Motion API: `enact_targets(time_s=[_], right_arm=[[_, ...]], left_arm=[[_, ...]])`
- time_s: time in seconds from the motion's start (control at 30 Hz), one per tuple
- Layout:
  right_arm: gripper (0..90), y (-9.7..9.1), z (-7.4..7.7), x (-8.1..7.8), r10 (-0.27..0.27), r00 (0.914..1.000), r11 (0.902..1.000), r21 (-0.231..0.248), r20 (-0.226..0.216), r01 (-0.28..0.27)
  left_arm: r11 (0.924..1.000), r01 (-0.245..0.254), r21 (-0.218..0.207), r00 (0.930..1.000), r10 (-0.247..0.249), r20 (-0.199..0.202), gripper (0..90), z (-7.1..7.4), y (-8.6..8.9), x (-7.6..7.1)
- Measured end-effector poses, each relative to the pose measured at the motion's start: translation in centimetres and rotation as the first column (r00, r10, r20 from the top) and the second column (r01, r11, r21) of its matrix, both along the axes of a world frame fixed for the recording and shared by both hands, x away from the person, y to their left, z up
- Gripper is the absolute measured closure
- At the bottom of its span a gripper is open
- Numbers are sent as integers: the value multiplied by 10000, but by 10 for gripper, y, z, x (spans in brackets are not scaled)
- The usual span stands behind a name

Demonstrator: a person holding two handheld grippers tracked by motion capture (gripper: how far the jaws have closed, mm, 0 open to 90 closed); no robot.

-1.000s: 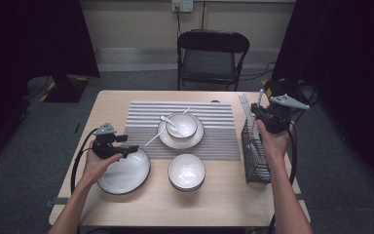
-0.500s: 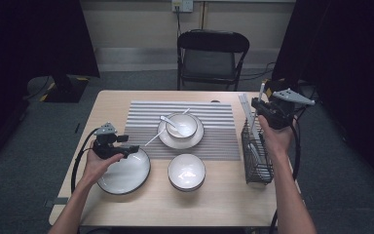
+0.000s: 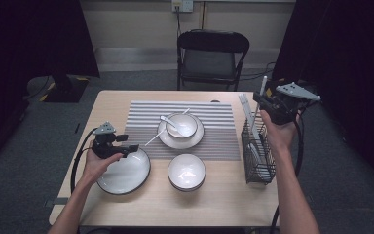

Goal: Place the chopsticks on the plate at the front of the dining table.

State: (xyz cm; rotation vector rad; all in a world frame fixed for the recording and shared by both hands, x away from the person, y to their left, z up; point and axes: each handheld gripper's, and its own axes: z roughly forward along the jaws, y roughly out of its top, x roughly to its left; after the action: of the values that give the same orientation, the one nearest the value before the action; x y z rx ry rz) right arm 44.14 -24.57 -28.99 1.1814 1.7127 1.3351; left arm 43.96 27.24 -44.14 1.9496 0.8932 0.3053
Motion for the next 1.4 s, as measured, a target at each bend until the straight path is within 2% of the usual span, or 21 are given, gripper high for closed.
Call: enact_targets(time_s=[0.23,0.37,0.63,0.7,0.77,0.87,0.93,1.07,1.17,1.3,1.4], right_arm=[[849,-3,12,-2,-199,9995,9998,61,235,198],[850,-2,20,-4,-229,9992,9997,61,337,227],[849,6,31,-7,-8,9985,10000,89,553,3],[850,10,33,-8,163,9980,9996,222,613,-177],[849,16,36,-10,350,9971,9993,134,673,-360],[849,22,37,-9,471,9968,9987,177,643,-483],[849,23,36,-8,599,9968,9969,470,535,-624],[849,27,33,-6,745,9962,9951,615,443,-772],[849,31,30,-5,895,9952,9935,665,402,-920],[849,39,28,-4,1114,9931,9914,643,370,-1136],[849,48,27,-3,1350,9903,9883,666,343,-1370]], left_arm=[[9999,-13,122,10000,12,57,271,1,0,0],[10000,-20,2,10000,20,52,271,2,-1,0],[10000,-2,24,10000,2,85,286,4,-2,-1],[10000,-12,-15,10000,12,96,286,4,-2,-1],[10000,9,10,9999,-9,151,280,4,-2,-1],[9998,174,-78,9997,-172,179,258,6,-2,-2],[9997,206,-145,9995,-203,232,249,6,-3,-2],[9996,247,-132,9994,-244,262,246,7,-3,-2],[9994,311,-115,9990,-308,318,240,9,-4,-3],[9984,413,-373,9989,-404,248,199,10,-5,-4],[9984,457,-330,9983,-445,365,192,12,-7,-5]])
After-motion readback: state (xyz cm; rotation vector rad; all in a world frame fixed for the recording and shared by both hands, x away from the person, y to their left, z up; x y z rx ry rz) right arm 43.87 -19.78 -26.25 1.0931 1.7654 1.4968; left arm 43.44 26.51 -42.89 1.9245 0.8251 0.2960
